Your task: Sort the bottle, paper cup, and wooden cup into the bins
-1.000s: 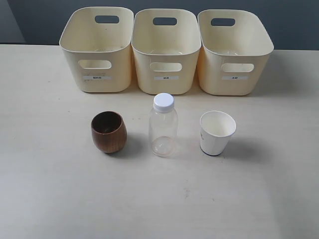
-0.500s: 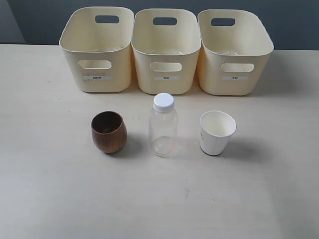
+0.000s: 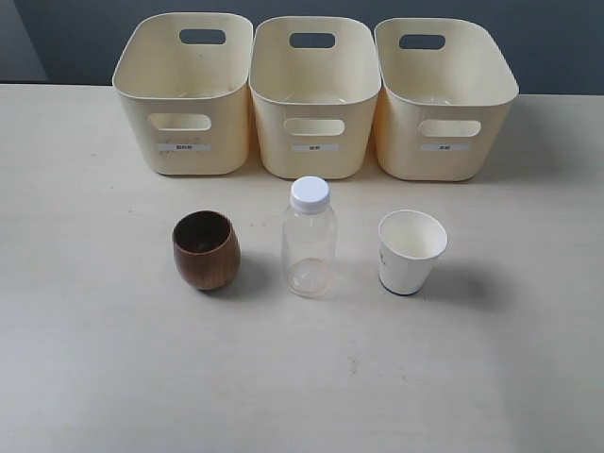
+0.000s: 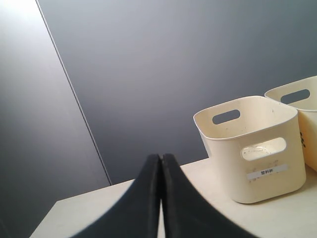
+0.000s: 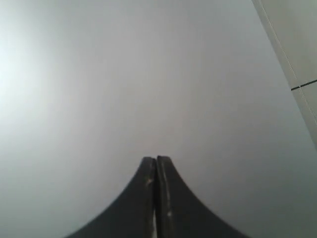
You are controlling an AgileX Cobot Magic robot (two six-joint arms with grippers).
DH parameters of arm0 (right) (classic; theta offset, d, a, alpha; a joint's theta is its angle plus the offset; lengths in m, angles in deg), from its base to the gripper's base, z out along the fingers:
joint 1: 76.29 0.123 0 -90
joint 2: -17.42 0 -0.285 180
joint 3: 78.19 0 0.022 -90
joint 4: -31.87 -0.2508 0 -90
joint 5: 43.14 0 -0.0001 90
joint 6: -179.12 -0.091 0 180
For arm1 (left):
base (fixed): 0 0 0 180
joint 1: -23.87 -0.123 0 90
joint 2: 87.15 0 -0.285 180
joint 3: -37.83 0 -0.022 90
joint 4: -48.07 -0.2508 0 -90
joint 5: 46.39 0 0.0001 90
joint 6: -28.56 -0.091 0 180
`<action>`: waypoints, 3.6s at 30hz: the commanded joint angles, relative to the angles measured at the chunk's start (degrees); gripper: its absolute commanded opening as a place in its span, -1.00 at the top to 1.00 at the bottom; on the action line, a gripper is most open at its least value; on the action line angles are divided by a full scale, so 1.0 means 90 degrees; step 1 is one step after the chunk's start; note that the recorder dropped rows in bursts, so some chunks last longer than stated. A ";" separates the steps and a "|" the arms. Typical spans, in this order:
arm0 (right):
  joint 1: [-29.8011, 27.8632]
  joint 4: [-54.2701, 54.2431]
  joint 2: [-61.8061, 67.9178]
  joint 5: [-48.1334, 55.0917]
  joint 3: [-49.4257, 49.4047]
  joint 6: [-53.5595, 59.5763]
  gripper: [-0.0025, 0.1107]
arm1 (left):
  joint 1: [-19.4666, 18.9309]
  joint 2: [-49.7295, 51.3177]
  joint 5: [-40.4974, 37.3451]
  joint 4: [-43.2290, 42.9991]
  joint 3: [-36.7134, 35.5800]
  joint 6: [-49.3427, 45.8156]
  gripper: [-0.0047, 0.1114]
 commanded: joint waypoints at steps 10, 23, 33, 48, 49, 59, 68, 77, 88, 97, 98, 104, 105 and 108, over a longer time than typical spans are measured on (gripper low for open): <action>0.1028 0.1652 0.3501 0.1285 0.2181 0.0040 0.97 | 0.0009 -0.0015 0.0039 -0.0002 -0.0011 0.0014 0.92; 0.3565 0.3125 0.5240 0.1225 0.2738 0.0129 0.97 | 0.0009 -0.0015 0.0039 -0.0002 -0.0011 0.0014 0.92; 0.4902 0.3417 0.6043 0.1230 0.3158 0.0153 0.97 | 0.0009 -0.0015 0.0039 -0.0002 -0.0011 0.0014 0.92; 0.5616 0.4303 0.7629 0.3900 0.4154 0.0340 0.97 | 0.0009 -0.0015 0.0039 -0.0002 -0.0011 0.0014 0.92; 0.5616 0.4303 0.7695 0.4033 0.4173 0.0511 0.97 | 0.0009 -0.0015 0.0039 -0.0002 -0.0011 0.0014 0.92; 0.5616 0.4907 0.7883 0.5347 0.4191 0.0699 0.97 | 0.0009 -0.0015 0.0039 -0.0002 -0.0011 0.0014 0.92; 0.5616 0.4884 0.7883 0.5495 0.4191 0.0678 0.97 | 0.0009 -0.0015 0.0039 -0.0002 -0.0011 0.0014 0.92; 0.5616 0.4730 0.7883 0.5718 0.4191 0.0738 0.33 | 0.0009 -0.0015 0.0039 -0.0002 -0.0011 0.0014 0.92; 0.5616 0.4717 0.7883 0.5990 0.4191 0.0583 -0.14 | 0.0009 -0.0015 0.0039 -0.0002 -0.0011 0.0014 0.92; 0.5616 0.4445 0.8166 0.6191 0.4191 0.0916 -0.14 | 0.0009 -0.0015 0.0039 -0.0002 -0.0011 0.0014 0.92; 0.5616 0.4371 0.8267 0.6206 0.4191 0.1015 -0.14 | 0.0009 -0.0015 0.0039 -0.0002 -0.0011 0.0014 0.92; 0.5616 0.3840 0.8765 0.6249 0.4191 0.1990 -0.14 | 0.0009 -0.0015 0.0039 -0.0002 -0.0011 0.0014 0.92; 0.5616 0.3827 0.8801 0.6267 0.4191 0.2052 -0.14 | 0.0009 -0.0015 0.0039 -0.0002 -0.0011 0.0014 0.92; 0.5616 0.3827 0.8816 0.6324 0.4191 0.2154 -0.14 | 0.0009 -0.0015 0.0039 -0.0002 -0.0011 0.0014 0.92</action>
